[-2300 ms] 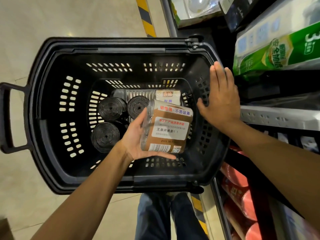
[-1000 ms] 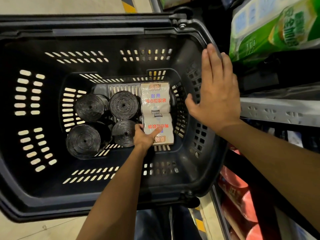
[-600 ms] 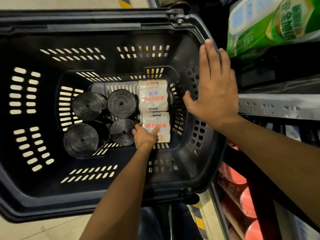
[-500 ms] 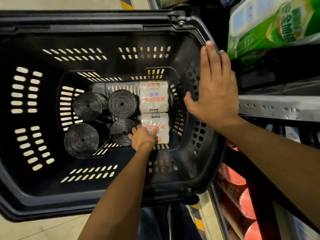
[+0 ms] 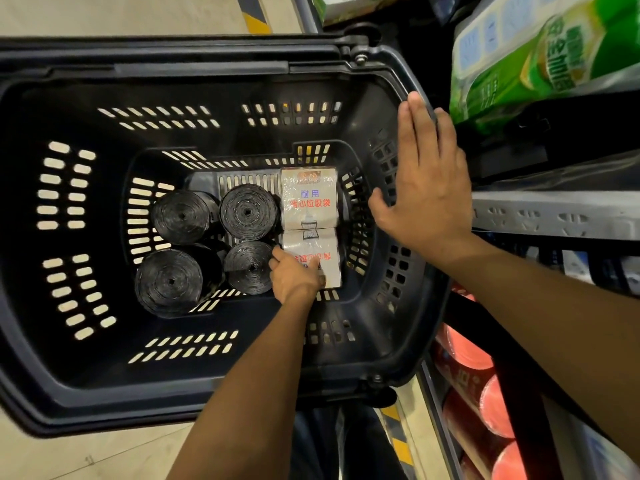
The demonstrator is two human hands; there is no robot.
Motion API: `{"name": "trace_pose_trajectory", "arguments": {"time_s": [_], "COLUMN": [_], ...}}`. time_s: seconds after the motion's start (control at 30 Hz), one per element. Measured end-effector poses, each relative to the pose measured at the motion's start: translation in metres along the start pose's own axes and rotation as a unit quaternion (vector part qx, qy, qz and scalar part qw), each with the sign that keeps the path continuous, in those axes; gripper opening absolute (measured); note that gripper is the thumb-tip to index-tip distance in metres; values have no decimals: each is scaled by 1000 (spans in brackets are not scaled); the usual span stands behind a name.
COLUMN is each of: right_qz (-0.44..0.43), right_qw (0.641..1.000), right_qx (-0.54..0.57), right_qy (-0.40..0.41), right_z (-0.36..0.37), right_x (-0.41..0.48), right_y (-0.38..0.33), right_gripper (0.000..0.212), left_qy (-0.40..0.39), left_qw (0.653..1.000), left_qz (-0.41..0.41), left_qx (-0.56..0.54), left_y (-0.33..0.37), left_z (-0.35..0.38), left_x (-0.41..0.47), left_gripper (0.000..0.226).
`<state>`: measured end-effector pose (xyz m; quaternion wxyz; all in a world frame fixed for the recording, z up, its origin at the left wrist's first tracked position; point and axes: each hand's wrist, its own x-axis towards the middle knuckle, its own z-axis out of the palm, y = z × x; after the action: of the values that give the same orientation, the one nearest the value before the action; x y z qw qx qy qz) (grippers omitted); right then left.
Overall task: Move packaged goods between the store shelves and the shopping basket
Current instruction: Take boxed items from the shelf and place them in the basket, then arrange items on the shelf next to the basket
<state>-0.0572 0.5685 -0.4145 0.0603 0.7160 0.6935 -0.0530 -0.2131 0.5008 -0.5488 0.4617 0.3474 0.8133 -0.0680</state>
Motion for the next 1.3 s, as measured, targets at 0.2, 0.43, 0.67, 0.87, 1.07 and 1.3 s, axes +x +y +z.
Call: {"name": "trace_pose_trajectory", "arguments": {"time_s": [0.2,0.43,0.67,0.87,1.07,1.3], "right_qz": [10,25,14,8,30,148], "right_qw": [997,977,958,958,958,957], "right_qx": [23,126,155,211,254,248], "right_qy": [-68,-172,-241,-192,-127,-30], "right_z": [-20,-86,-176,-260,-325,-371], "right_x": [-3,-48,-102,-159,-219,-307], "right_y": [-8,-37,-57,-72,-69,-70], "right_gripper": [84,57,53,52,53,50], "left_qy": [-17,-60,-11,32,61,48], "left_qw": [997,986,966,934,884,778], "left_qz": [70,151,234,313,404,557], "left_qx": [19,46,108,170,228,286], "left_y": [1,-5,1,-10,-7,5], "left_z": [-38,-114,-209,-279,-318,-333], "left_x": [-28,-96,-203,-299,-373,-443], "left_gripper": [56,45,39,39,45,48]}}
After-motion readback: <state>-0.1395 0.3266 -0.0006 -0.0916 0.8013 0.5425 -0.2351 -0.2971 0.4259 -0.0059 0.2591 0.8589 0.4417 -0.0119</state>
